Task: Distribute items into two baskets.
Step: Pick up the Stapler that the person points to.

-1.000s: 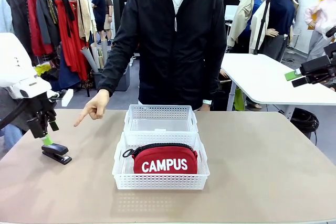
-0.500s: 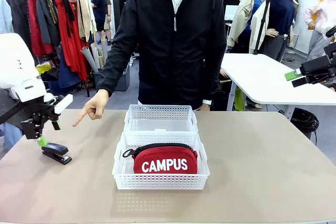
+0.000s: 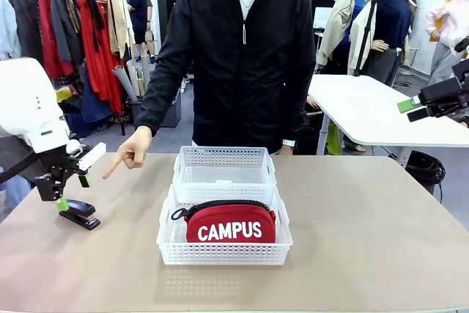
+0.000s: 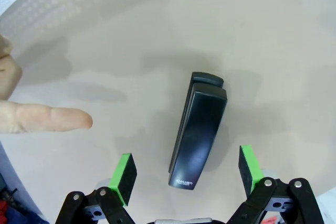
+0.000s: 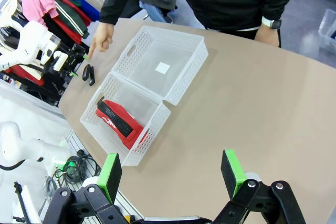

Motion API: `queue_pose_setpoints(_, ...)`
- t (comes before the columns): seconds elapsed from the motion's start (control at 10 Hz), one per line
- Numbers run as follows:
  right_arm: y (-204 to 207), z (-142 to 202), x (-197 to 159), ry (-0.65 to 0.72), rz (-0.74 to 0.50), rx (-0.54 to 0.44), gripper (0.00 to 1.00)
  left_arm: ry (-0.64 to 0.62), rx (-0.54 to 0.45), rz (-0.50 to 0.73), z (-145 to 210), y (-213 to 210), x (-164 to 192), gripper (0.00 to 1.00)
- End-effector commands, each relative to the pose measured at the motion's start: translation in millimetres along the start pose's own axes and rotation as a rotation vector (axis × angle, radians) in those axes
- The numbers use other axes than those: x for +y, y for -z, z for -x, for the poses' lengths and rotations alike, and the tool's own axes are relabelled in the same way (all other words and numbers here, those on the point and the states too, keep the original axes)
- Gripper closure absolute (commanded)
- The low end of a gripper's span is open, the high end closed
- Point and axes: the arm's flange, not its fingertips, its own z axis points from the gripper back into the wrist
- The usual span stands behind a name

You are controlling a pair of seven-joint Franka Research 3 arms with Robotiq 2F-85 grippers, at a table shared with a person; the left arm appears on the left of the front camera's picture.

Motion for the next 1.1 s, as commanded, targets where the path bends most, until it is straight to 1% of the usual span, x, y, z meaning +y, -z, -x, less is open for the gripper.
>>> queue_pose_setpoints(0.0,-0.1,-1.1,1.3,-0.005,-0.005,-0.005,0.00,0.019,0.040,-0.010,-1.6,16.0,0.5,0.00)
queue_pose_setpoints(0.2,-0.1,-1.1,1.3,-0.005,-0.005,-0.005,0.00,0.020,0.075,0.007,-4.4,28.2,2.0,0.00)
queue_pose_setpoints(0.4,-0.1,-1.1,1.3,-0.005,-0.005,-0.005,0.00,0.013,0.138,0.011,-5.1,40.7,0.5,0.00)
queue_pose_setpoints(0.8,-0.1,-1.1,1.3,-0.005,-0.005,-0.005,0.00,0.030,0.167,0.008,-7.1,48.7,0.6,0.00)
queue_pose_setpoints(0.9,-0.1,-1.1,1.3,-0.005,-0.005,-0.005,0.00,0.030,0.167,0.002,-6.7,48.6,0.3,0.04)
queue_pose_setpoints(1.0,-0.1,-1.1,1.3,-0.005,-0.005,-0.005,0.00,0.032,0.165,-0.006,-5.2,50.0,-1.9,0.14)
